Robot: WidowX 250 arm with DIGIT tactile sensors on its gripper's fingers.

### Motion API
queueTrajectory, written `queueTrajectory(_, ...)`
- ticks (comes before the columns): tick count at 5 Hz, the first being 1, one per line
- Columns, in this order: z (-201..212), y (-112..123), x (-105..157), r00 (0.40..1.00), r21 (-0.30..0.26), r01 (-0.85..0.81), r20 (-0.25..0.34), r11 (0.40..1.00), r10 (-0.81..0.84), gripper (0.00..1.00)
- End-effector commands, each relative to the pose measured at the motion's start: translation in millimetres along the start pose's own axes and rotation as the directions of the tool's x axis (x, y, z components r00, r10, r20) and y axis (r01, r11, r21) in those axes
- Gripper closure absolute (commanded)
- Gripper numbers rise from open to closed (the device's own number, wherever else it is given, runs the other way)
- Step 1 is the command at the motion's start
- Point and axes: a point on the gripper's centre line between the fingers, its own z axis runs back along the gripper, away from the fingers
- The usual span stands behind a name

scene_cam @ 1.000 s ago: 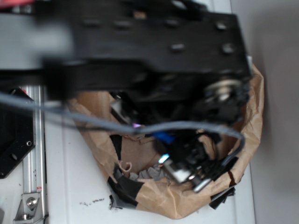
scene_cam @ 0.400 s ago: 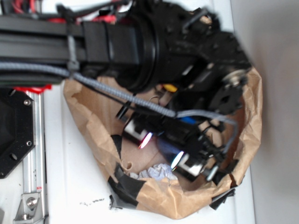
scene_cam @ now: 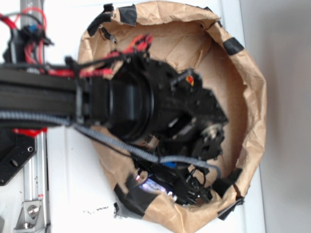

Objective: Grab the white paper.

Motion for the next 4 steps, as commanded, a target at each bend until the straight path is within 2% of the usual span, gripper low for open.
queueTrajectory(1,-18,-3,-5,0.995,-0.066,0.097,0.038,0.993,-0.094,1.0)
queueTrajectory(2,-16,0,-7,0.992,-0.048,0.125,0.023,0.991,-0.124,1.0)
queueTrajectory(3,20,1,-1,0.954,-0.05,0.284,0.113,0.957,-0.277,1.0)
queueTrajectory(4,87,11,12,0.859,0.062,0.417,0.298,0.907,-0.416,1.0)
